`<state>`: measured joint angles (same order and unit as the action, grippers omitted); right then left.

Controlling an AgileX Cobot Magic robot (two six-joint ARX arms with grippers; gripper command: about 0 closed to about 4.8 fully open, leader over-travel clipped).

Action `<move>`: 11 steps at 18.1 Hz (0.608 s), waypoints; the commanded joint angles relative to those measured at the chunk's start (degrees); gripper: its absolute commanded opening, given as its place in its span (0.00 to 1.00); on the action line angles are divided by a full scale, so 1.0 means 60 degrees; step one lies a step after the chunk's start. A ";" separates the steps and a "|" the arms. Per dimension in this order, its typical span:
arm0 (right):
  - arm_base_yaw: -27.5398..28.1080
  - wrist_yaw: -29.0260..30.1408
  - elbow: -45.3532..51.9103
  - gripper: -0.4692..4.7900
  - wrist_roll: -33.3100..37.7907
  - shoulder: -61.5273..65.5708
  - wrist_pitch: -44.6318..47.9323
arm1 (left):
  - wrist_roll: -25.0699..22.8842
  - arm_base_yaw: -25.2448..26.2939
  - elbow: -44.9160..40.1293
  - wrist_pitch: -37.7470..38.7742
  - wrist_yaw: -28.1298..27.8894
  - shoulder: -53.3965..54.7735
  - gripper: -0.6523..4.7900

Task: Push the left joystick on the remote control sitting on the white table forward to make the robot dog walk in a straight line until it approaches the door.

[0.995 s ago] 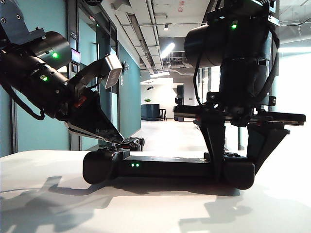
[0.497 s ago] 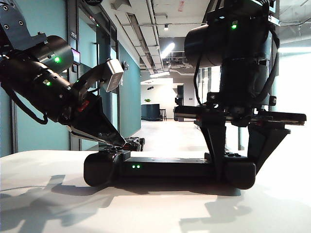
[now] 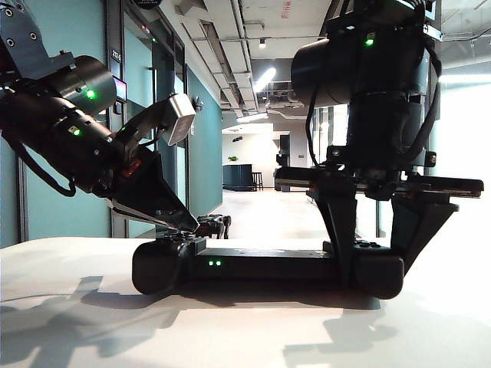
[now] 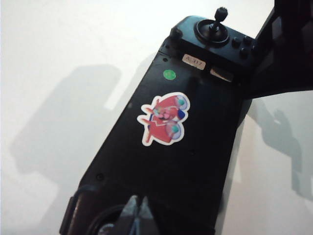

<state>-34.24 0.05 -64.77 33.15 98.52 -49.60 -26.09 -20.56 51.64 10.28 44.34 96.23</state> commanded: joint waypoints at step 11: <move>-0.0007 0.0197 -0.0015 0.23 -0.0029 -0.0022 0.0025 | 0.0033 -0.0004 0.0000 -0.0084 -0.0138 0.0000 0.11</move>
<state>-34.24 0.05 -64.77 33.17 98.52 -49.60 -25.93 -20.56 51.64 10.20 44.29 96.23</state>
